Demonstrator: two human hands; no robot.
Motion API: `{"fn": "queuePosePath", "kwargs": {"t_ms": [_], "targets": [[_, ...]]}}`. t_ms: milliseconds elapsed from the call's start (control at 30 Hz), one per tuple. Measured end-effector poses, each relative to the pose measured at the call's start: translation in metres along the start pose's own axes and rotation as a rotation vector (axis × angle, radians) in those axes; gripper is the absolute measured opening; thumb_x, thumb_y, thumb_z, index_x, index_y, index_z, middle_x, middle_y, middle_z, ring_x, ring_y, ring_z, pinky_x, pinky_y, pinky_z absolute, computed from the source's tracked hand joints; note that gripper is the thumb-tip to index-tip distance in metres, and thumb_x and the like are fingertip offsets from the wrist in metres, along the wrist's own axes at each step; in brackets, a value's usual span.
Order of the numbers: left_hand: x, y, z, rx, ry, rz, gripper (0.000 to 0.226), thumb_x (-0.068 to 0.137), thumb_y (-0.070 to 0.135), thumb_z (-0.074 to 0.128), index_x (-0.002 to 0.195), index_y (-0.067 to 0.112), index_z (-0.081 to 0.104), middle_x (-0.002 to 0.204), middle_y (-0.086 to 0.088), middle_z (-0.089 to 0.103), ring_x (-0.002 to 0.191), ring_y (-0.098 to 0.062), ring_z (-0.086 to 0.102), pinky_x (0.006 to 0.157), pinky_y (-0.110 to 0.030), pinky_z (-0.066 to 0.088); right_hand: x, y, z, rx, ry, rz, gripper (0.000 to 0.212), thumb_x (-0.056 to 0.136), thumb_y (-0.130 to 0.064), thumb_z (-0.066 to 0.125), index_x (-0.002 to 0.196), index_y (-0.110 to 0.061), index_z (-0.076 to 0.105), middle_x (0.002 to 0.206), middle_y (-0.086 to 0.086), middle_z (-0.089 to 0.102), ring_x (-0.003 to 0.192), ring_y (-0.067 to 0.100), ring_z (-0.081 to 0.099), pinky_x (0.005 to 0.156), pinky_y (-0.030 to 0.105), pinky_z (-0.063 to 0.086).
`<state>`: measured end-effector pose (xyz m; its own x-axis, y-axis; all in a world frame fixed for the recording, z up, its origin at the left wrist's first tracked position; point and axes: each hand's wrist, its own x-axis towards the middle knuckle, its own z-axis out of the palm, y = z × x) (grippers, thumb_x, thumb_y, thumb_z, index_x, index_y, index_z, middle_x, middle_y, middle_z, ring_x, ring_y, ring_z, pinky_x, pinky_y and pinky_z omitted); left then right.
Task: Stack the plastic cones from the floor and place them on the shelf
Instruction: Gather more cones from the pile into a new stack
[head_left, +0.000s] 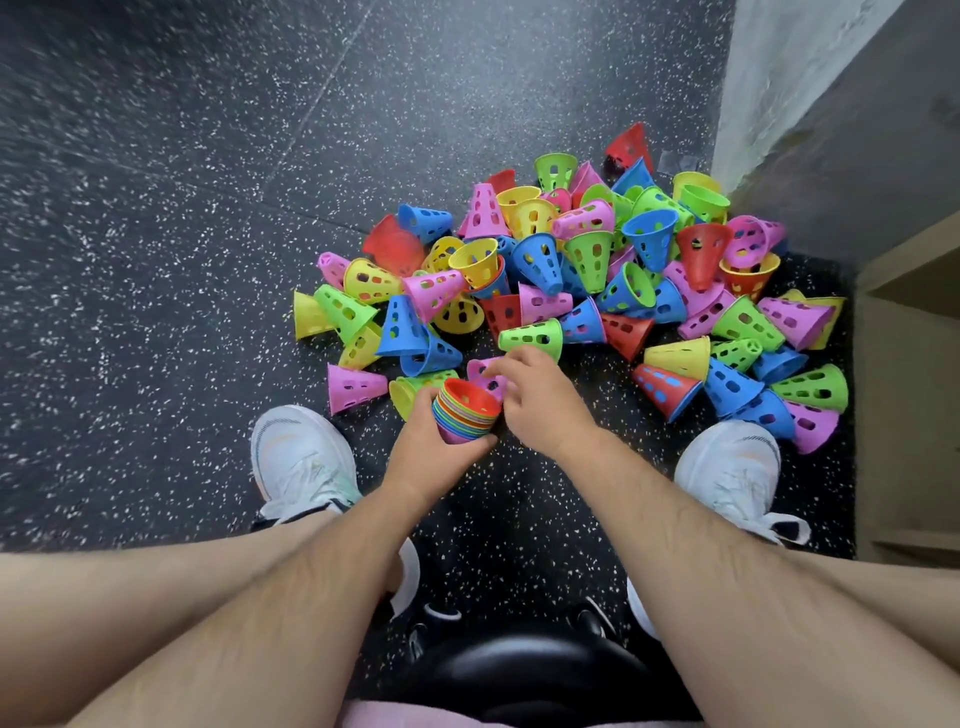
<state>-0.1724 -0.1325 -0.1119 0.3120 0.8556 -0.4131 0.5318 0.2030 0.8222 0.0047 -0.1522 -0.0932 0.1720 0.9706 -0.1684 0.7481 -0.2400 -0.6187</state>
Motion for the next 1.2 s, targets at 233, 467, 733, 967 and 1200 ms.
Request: {"fn": "queuePosePath", "kwargs": {"t_ms": [233, 467, 733, 967, 1200], "targets": [[-0.002, 0.001, -0.005, -0.014, -0.032, -0.002, 0.073, 0.071, 0.033, 0.093, 0.126, 0.031, 0.046, 0.107, 0.009, 0.067, 0.095, -0.007, 0.068, 0.092, -0.033, 0.055, 0.010, 0.000, 0.011, -0.479, -0.133, -0.040, 0.046, 0.083, -0.001, 0.065, 0.126, -0.019, 0.063, 0.138, 0.006, 0.043, 0.123, 0.028, 0.041, 0.097, 0.041, 0.045], [0.000, 0.001, -0.006, -0.008, -0.037, -0.004, 0.073, 0.071, 0.036, 0.093, 0.126, 0.029, 0.046, 0.106, 0.008, 0.067, 0.095, -0.008, 0.068, 0.092, -0.033, 0.055, 0.013, 0.013, 0.014, -0.412, 0.124, -0.078, 0.016, 0.083, -0.004, 0.073, 0.098, -0.008, 0.069, 0.118, 0.011, 0.055, 0.106, 0.032, 0.049, 0.071, 0.041, 0.052], [0.009, 0.007, 0.001, -0.050, -0.028, -0.014, 0.076, 0.071, 0.035, 0.094, 0.129, 0.025, 0.047, 0.110, 0.008, 0.067, 0.098, -0.008, 0.067, 0.093, -0.030, 0.052, 0.005, 0.008, -0.018, 0.171, 0.439, 0.120, 0.014, 0.099, -0.020, 0.060, 0.105, -0.013, 0.070, 0.124, 0.008, 0.052, 0.118, 0.018, 0.048, 0.099, 0.023, 0.038], [0.018, 0.023, 0.020, -0.032, -0.025, 0.014, 0.069, 0.071, 0.027, 0.094, 0.122, 0.022, 0.047, 0.101, 0.011, 0.064, 0.088, -0.004, 0.065, 0.075, -0.015, 0.046, -0.004, 0.006, -0.027, 0.277, 0.431, 0.077, 0.015, 0.099, -0.020, 0.059, 0.108, -0.014, 0.069, 0.105, -0.006, 0.061, 0.098, 0.009, 0.056, 0.089, 0.022, 0.045], [0.025, 0.030, 0.037, -0.083, -0.050, 0.012, 0.070, 0.069, 0.029, 0.094, 0.122, 0.020, 0.049, 0.103, 0.006, 0.069, 0.089, -0.006, 0.069, 0.082, -0.027, 0.056, -0.020, 0.013, -0.017, 0.278, 0.250, 0.135, 0.014, 0.097, -0.029, 0.059, 0.105, -0.025, 0.069, 0.104, -0.012, 0.066, 0.101, 0.008, 0.055, 0.088, 0.022, 0.043]]}}
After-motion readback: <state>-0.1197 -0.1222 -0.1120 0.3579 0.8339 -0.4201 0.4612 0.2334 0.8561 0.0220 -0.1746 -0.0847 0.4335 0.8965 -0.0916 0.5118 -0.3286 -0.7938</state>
